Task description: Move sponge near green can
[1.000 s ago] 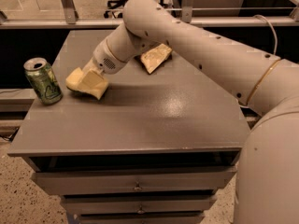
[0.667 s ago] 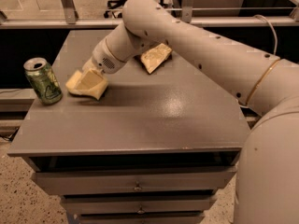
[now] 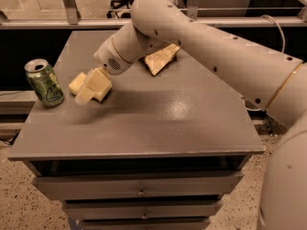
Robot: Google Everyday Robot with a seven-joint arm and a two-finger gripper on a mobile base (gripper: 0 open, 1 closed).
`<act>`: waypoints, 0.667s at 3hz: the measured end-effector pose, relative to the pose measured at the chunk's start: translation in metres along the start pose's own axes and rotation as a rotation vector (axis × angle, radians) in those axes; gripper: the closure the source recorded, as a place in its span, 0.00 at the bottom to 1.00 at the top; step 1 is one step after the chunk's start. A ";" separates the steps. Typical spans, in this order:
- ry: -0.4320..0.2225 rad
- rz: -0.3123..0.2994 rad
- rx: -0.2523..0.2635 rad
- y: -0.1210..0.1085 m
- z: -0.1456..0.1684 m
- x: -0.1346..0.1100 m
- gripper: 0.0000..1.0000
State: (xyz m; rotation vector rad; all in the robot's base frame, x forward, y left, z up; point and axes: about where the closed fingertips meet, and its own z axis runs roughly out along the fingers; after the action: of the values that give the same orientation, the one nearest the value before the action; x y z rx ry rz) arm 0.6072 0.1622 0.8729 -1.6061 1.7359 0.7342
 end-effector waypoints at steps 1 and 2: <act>-0.057 0.062 0.081 0.002 -0.048 0.027 0.00; -0.156 0.111 0.196 0.013 -0.115 0.074 0.00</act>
Offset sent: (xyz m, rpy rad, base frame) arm -0.0310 -0.2844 0.0181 0.2393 -0.0968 -0.4423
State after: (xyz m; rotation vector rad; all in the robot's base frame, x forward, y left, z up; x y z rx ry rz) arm 0.5811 0.0279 0.8875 -1.2956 1.7358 0.6989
